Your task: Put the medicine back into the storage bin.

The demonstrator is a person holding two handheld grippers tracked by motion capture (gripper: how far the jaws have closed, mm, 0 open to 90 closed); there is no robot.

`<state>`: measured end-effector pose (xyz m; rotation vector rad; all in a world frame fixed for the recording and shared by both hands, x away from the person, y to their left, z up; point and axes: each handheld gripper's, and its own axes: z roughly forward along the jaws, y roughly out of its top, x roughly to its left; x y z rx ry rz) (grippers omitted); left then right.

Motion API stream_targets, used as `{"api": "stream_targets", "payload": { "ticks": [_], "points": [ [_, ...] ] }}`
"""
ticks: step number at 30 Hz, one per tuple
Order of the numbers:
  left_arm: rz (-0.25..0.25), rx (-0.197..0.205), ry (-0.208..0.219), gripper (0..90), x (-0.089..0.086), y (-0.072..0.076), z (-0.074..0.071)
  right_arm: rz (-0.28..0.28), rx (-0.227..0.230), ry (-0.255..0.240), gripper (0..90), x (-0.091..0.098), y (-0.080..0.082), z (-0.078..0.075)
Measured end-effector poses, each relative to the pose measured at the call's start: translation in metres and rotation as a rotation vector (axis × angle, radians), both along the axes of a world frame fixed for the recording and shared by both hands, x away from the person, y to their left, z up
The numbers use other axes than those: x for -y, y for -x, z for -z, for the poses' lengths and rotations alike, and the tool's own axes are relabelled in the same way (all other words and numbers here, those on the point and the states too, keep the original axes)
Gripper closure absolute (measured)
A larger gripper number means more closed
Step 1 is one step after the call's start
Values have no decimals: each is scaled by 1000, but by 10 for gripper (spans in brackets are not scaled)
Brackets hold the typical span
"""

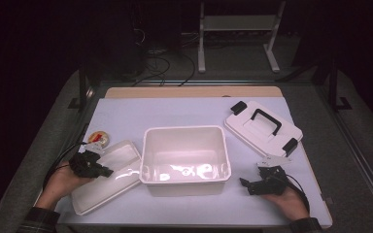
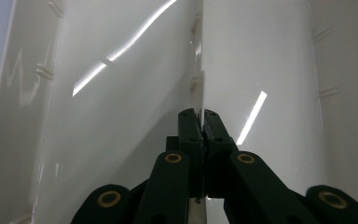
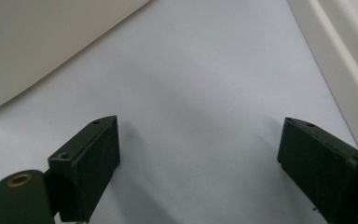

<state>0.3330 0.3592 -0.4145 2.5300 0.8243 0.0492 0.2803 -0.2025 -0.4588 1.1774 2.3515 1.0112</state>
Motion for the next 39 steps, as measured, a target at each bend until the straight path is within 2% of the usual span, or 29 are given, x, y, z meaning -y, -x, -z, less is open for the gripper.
{"api": "stream_targets", "payload": {
  "ticks": [2, 6, 10, 15, 18, 25, 26, 29, 32, 34, 39],
  "points": [
    [-2, -14, -3, 874, 0, 0, 0, 0, 0, 0, 121, 0, 0, 0],
    [-14, -12, 2, 763, -2, 0, -3, 0, 0, 0, 120, 0, 0, 0],
    [-29, 3, 9, 695, -6, 0, -16, 0, -1, 0, 120, 0, 0, 0],
    [-69, 17, 17, 538, -12, -6, -35, 0, -1, 0, 120, 0, 0, 0],
    [-90, 22, 21, 462, -14, -9, -41, 0, 0, 0, 120, 0, 0, 0],
    [-132, 33, -4, 367, -18, -25, -54, 1, -1, -1, 121, 0, 0, 0],
    [-139, 40, -9, 342, -19, -31, -56, 0, -1, -1, 120, 0, 0, 0],
    [-149, 50, -23, 304, -19, -37, -58, 0, -1, -1, 121, 0, 0, 0],
    [-179, 62, -34, 257, -20, -46, -60, 0, -1, -1, 121, 0, 0, 0],
    [-200, 68, -64, 239, -20, -56, -61, 0, -1, -1, 120, 0, 0, 0],
    [-230, 74, -68, 200, -22, -67, -62, 1, -2, -2, 121, 0, 0, 0]
  ]
}}
